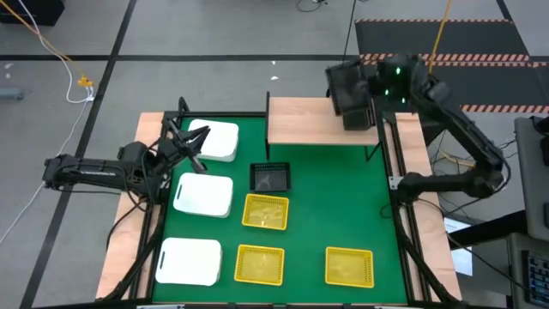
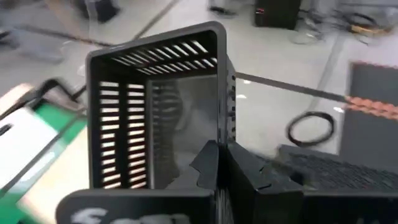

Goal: Stack baskets on shelf by color
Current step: Stack the bottom black bin into the other black bin on the shelf

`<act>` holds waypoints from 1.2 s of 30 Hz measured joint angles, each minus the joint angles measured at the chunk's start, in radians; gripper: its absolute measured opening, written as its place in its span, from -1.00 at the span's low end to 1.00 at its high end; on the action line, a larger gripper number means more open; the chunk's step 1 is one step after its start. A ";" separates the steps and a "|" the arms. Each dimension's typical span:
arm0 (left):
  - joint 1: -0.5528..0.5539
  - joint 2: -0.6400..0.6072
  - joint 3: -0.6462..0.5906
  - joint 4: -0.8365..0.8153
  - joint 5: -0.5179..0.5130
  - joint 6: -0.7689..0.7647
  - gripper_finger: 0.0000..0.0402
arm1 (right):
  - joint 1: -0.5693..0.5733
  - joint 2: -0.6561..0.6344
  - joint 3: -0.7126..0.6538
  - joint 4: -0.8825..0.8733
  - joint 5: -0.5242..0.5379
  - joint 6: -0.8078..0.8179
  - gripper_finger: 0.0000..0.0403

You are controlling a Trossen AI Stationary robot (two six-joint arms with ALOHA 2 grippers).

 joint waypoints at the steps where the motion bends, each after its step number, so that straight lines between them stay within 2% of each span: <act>1: 0.000 0.000 0.000 0.004 0.000 0.001 -0.81 | -0.040 0.016 0.007 -0.005 -0.027 -0.014 -0.97; 6: 0.000 0.000 0.000 0.017 0.000 0.004 -0.81 | -0.175 0.081 0.007 -0.086 -0.067 -0.049 -0.97; 17: 0.000 0.000 0.000 0.016 0.000 0.059 -0.81 | -0.317 0.093 0.007 -0.167 -0.357 0.039 -0.97; 21: 0.000 0.000 0.000 0.016 0.000 0.059 -0.81 | -0.342 0.103 0.002 -0.246 -0.357 0.037 -0.97; 36: 0.000 0.000 0.000 0.021 0.000 0.074 -0.81 | -0.340 0.103 -0.013 -0.243 -0.335 0.067 -0.91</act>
